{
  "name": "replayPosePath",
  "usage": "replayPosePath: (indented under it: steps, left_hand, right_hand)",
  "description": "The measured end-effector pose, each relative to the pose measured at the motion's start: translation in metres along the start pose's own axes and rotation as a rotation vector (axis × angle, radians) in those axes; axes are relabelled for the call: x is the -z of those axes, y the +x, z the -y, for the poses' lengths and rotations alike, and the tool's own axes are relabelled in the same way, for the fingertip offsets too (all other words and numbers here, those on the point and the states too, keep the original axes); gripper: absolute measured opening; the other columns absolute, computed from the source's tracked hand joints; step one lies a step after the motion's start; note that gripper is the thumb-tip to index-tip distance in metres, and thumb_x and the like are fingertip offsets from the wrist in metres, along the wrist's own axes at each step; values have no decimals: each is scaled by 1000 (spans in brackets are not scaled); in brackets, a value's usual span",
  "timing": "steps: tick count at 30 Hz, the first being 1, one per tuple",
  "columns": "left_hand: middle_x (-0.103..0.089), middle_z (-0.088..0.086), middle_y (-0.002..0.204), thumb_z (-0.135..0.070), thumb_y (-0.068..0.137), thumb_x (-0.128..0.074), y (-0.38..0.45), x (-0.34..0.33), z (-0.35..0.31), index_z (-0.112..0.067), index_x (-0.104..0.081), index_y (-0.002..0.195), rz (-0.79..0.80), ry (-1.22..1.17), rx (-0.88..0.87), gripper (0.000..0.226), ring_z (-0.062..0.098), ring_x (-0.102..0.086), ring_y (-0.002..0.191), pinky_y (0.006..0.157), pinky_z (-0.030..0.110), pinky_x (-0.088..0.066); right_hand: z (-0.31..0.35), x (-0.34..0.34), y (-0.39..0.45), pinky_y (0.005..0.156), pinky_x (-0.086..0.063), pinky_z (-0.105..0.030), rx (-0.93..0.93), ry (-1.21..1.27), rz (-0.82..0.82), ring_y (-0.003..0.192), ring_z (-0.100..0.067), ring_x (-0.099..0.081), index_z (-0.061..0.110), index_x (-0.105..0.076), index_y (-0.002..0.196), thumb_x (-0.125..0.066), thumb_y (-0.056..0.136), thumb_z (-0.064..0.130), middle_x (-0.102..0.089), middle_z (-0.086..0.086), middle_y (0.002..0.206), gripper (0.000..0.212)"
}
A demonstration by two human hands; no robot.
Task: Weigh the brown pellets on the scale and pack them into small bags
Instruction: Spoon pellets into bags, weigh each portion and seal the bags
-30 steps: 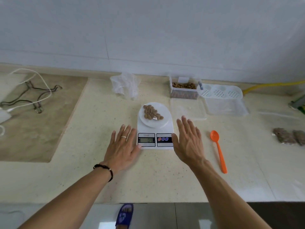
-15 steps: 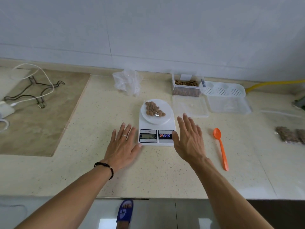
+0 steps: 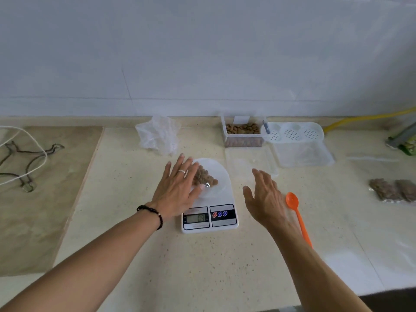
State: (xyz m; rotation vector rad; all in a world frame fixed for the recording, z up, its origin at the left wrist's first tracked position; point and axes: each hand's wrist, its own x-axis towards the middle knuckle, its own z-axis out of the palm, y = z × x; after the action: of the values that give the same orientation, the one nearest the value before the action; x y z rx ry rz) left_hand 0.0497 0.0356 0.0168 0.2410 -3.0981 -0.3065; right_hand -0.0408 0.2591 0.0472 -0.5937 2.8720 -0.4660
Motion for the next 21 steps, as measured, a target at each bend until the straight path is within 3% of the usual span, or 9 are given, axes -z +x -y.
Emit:
replayPosePath:
  steps: [6, 10, 13, 16, 21]
  left_hand:
    - [-15, 6, 161, -48, 101, -31, 66, 11, -9, -14, -20, 151, 122, -38, -89, 61, 22, 0, 150, 121, 46, -1]
    - [-22, 7, 158, -46, 100, -35, 97, 4, -13, -16, -20, 150, 193, -32, -140, 60, 22, -9, 148, 120, 47, -5]
    - [-33, 8, 152, -44, 100, -38, 110, 5, -15, -16, -25, 147, 250, -64, -163, 56, 24, -27, 141, 119, 47, -13]
    - [-47, 10, 138, -44, 97, -44, 116, 8, -14, -17, -35, 142, 279, -105, -172, 52, 30, -48, 120, 104, 41, -36]
    - [-53, 6, 122, -46, 92, -55, 122, 22, -10, -19, -33, 143, 152, -343, -110, 61, 24, -57, 104, 92, 40, -47]
  right_hand:
    - [-7, 4, 29, 102, -41, -41, -330, 417, 51, 123, -32, -52, 13, -33, 146, -49, 99, 29, -50, -15, 140, 52]
    - [-8, 0, 43, 86, -54, -41, -591, 898, 110, 93, -26, -67, 6, -35, 142, -51, 99, 22, -66, -12, 108, 49]
    - [-8, -6, 52, 75, -55, -36, -592, 1050, 168, 84, -22, -70, 4, -46, 132, -54, 98, 15, -71, -13, 98, 37]
    - [-2, -6, 60, 72, -56, -34, -583, 1077, 151, 81, -21, -71, 6, -55, 118, -61, 92, 7, -73, -12, 94, 27]
    - [11, 12, 67, 71, -55, -34, -469, 1067, 40, 75, -20, -67, 7, -63, 103, -64, 87, 3, -73, -11, 90, 17]
